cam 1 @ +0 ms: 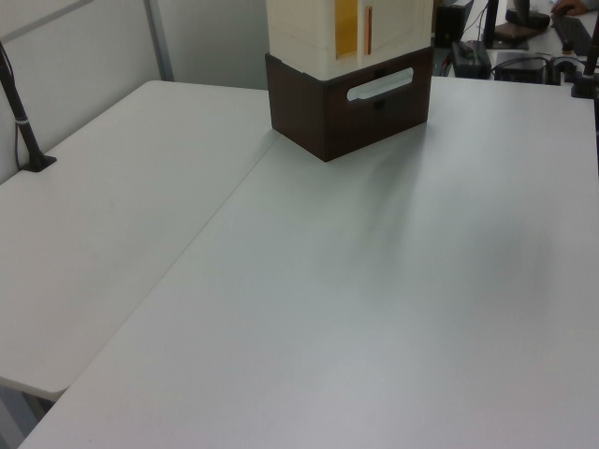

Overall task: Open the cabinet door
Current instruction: 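Pull the gripped door edge outward, swinging the door open on its hinge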

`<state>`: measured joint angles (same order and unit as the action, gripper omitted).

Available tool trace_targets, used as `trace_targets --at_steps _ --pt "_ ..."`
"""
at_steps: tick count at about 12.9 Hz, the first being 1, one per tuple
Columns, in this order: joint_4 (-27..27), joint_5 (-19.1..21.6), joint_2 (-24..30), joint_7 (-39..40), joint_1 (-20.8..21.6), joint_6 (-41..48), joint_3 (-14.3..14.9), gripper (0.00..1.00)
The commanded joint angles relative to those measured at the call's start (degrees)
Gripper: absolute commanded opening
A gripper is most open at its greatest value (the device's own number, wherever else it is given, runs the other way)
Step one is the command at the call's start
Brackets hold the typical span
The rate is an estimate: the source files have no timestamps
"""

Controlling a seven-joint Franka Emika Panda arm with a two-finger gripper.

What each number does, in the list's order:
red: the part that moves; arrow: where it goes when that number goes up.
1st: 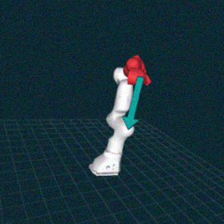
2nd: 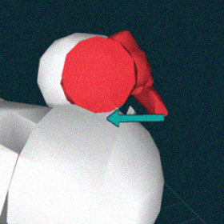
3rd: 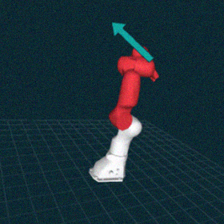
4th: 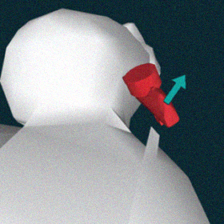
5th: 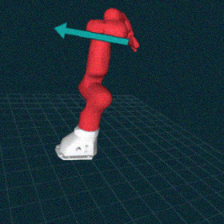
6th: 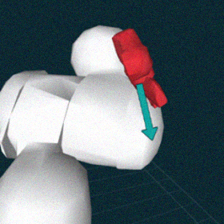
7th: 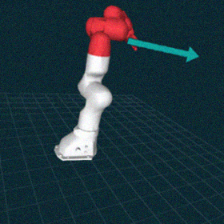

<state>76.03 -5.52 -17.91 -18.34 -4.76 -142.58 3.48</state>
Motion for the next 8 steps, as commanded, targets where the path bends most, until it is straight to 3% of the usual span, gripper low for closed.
trace_targets --at_steps 1,3,8 --pt "0.5 -0.6 0.5 0.5 -0.5 -0.1 0.3 1.00" --pt "0.9 -2.0 0.5 4.0 -0.9 6.3 0.2 1.00" --pt "0.7 -0.8 2.3 16.4 -1.7 20.4 0.3 1.00"
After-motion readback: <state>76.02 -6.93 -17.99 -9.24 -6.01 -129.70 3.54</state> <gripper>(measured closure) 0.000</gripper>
